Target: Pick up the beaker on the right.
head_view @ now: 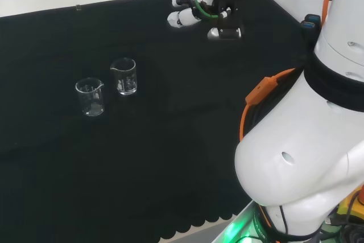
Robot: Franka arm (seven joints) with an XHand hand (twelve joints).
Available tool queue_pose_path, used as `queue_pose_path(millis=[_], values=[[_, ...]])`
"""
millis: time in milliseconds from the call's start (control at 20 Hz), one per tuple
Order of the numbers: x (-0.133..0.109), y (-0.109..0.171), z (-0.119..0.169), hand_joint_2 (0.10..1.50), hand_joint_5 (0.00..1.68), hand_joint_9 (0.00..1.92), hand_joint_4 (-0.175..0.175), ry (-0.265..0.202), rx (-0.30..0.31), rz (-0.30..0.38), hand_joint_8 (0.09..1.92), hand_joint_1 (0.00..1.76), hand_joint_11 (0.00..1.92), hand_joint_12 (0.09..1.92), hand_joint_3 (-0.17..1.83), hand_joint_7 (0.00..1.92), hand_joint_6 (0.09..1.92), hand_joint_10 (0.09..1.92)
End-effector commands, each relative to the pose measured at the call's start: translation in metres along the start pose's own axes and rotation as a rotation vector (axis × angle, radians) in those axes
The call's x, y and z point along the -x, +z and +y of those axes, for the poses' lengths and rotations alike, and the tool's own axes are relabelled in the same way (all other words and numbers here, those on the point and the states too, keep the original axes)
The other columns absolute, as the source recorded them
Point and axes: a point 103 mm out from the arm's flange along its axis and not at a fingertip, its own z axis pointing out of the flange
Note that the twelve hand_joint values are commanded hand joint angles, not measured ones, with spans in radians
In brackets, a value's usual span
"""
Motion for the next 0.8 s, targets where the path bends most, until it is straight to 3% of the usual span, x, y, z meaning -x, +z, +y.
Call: queue_pose_path(millis=[50,250,500,800], values=[[0.011,0.051,0.067,0.91,0.20,0.19,-0.027,-0.028,-0.020,0.099,0.51,0.57,0.00,1.14,0.43,0.08,0.09,0.69],[0.013,0.064,0.081,0.71,0.15,0.19,-0.026,-0.044,-0.032,0.119,0.53,0.67,0.00,1.21,0.66,0.05,0.09,0.71],[0.011,0.076,0.090,0.66,0.13,0.17,-0.027,-0.080,-0.041,0.142,0.54,0.69,0.00,1.20,0.71,0.03,0.09,0.71],[0.008,0.098,0.094,0.64,0.13,0.16,-0.027,-0.131,-0.072,0.215,0.54,0.69,0.00,1.17,0.72,0.02,0.09,0.71]])
